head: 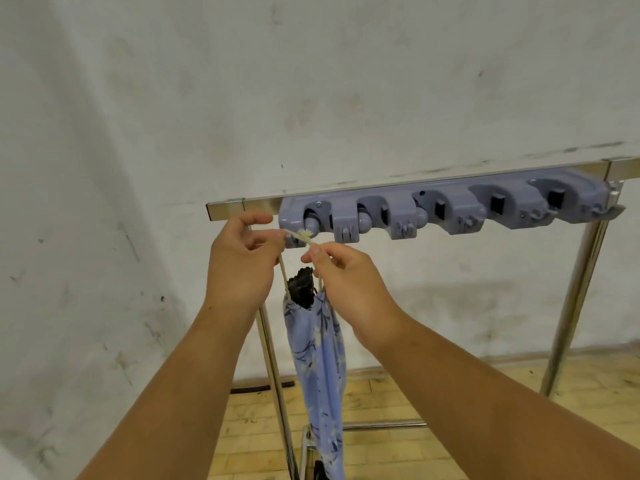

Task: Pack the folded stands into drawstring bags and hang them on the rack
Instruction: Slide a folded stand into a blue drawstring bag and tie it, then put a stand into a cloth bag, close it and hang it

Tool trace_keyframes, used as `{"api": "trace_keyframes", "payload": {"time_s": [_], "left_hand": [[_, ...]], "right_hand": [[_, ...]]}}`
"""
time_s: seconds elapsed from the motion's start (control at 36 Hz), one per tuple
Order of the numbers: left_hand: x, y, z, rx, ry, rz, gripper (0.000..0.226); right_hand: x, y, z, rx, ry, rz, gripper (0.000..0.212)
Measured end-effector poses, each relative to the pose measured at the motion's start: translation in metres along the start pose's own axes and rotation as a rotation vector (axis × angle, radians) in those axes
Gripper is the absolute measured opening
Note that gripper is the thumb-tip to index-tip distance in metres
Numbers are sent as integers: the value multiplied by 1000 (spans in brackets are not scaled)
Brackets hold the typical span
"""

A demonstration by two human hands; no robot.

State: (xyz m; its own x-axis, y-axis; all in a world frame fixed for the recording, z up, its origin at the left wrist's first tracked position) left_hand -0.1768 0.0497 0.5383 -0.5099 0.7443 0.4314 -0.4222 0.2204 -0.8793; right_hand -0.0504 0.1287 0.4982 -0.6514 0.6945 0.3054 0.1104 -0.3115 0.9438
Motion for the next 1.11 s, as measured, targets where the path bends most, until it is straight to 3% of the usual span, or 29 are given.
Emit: {"api": "trace_keyframes", "payload": {"time_s": [0.17,0.5,0.83,0.94,1.11], "left_hand": [[-7,20,-2,-11,-1,35,20],[-31,26,-2,1,-56,64,18],[-97,82,-32,61,156,192,11],[-127,112,-43,101,242,259,8],[-167,160,-61,126,328,364,4]], "right_hand": [[0,-24,-3,-78,6,12,19],[-27,-41,10,33,-49,-60,10],[-95,-118,17,-8,-80,-212,12],[-127,-154,17,-16,-79,-320,18],[-172,-208,20,-17,-83,-484,10]]}}
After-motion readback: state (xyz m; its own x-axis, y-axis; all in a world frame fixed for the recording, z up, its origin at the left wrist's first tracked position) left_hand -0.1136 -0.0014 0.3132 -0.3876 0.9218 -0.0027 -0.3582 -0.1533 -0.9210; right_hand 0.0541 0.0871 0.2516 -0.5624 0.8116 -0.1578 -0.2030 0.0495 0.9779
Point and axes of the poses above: each hand's wrist, its own x-axis towards the middle knuckle, its own z-axis out of the back of the hand, y = z × x, the point moved 2 cm from there along x, towards the middle knuckle, and after that the axes turned 12 degrees about y, right-handed, at the moved point
